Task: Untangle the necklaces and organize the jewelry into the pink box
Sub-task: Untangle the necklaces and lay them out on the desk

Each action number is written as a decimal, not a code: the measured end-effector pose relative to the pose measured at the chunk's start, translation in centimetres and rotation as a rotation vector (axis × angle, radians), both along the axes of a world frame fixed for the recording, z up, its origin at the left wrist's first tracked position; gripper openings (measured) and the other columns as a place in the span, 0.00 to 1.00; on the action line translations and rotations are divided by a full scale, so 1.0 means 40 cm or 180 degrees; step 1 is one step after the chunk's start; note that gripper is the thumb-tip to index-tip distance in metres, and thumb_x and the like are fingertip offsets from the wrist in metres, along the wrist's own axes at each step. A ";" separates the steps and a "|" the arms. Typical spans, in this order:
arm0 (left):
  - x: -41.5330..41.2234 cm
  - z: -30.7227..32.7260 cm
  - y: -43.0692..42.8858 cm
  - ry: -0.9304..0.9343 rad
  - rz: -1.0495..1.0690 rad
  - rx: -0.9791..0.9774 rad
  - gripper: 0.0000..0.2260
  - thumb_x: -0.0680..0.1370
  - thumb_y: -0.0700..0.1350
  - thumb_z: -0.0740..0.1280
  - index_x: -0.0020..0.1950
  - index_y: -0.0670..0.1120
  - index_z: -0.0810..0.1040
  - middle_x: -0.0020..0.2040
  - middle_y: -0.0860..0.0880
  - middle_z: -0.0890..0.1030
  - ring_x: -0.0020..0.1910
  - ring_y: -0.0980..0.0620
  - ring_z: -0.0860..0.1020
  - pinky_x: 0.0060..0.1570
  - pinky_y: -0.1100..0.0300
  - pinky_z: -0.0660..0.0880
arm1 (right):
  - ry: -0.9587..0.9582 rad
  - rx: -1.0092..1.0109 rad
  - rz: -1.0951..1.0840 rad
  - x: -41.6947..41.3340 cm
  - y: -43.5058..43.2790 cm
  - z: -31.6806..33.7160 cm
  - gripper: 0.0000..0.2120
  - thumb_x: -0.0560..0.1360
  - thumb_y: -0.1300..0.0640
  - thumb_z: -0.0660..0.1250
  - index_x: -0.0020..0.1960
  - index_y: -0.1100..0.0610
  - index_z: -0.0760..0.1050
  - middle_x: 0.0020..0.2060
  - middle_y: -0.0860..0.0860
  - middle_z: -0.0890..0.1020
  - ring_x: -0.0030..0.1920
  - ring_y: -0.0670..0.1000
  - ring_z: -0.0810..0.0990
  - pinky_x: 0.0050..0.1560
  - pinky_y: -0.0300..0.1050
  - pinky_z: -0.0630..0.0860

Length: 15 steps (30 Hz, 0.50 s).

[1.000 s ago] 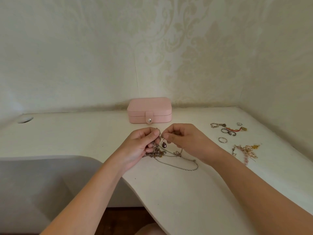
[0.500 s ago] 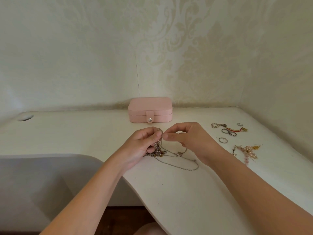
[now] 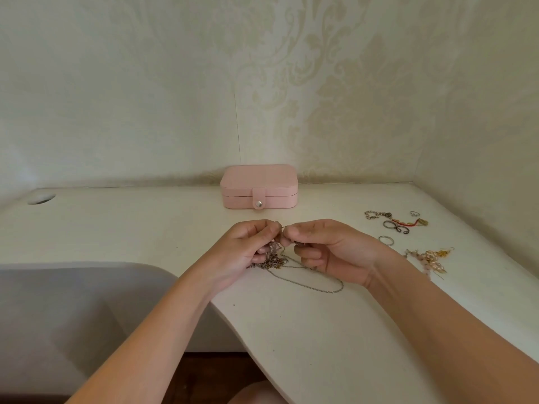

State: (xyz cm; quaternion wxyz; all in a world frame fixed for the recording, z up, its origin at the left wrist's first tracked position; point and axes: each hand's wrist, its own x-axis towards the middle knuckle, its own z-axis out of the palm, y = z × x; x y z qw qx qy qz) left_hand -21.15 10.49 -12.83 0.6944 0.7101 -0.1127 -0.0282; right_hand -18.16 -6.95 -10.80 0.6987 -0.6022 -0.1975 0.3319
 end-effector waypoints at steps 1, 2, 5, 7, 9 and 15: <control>-0.001 0.001 -0.002 0.0005 -0.0002 -0.0027 0.11 0.75 0.50 0.62 0.41 0.42 0.76 0.32 0.57 0.77 0.28 0.59 0.62 0.27 0.69 0.60 | 0.0024 0.0035 0.0025 0.000 -0.002 -0.001 0.06 0.69 0.58 0.68 0.43 0.60 0.78 0.35 0.47 0.80 0.25 0.41 0.61 0.28 0.34 0.55; -0.002 0.004 -0.002 0.0022 0.0000 -0.0066 0.11 0.75 0.50 0.62 0.40 0.43 0.76 0.32 0.57 0.77 0.28 0.59 0.62 0.27 0.69 0.59 | 0.0024 0.0054 0.0033 0.001 -0.003 -0.001 0.06 0.69 0.59 0.67 0.44 0.60 0.79 0.35 0.47 0.80 0.24 0.41 0.60 0.28 0.34 0.54; -0.001 0.003 0.004 0.0094 0.0007 -0.0168 0.12 0.74 0.50 0.63 0.43 0.41 0.77 0.33 0.55 0.78 0.28 0.59 0.61 0.27 0.69 0.59 | -0.0043 0.0031 -0.0034 0.004 -0.002 0.000 0.07 0.67 0.58 0.69 0.43 0.57 0.82 0.36 0.48 0.79 0.24 0.41 0.58 0.29 0.35 0.51; -0.001 0.003 0.008 0.0175 0.0001 -0.0329 0.13 0.74 0.50 0.64 0.44 0.40 0.78 0.35 0.51 0.77 0.28 0.59 0.62 0.26 0.69 0.60 | -0.0088 -0.0100 -0.0137 0.005 -0.001 0.002 0.06 0.66 0.56 0.70 0.41 0.55 0.83 0.34 0.47 0.79 0.23 0.41 0.57 0.27 0.35 0.51; -0.003 0.004 0.013 0.0222 -0.0017 -0.0444 0.12 0.73 0.49 0.64 0.45 0.41 0.77 0.34 0.54 0.77 0.27 0.60 0.63 0.26 0.70 0.62 | -0.0094 -0.0302 -0.0279 0.006 0.000 0.003 0.05 0.67 0.53 0.70 0.38 0.53 0.83 0.31 0.46 0.77 0.21 0.41 0.56 0.23 0.34 0.51; -0.010 0.011 0.012 0.0293 -0.0163 -0.0336 0.08 0.73 0.50 0.64 0.38 0.47 0.76 0.30 0.54 0.73 0.26 0.60 0.61 0.24 0.70 0.59 | -0.0378 -0.0976 -0.0523 0.003 0.009 -0.006 0.07 0.71 0.52 0.71 0.38 0.54 0.79 0.29 0.47 0.79 0.21 0.44 0.56 0.23 0.35 0.55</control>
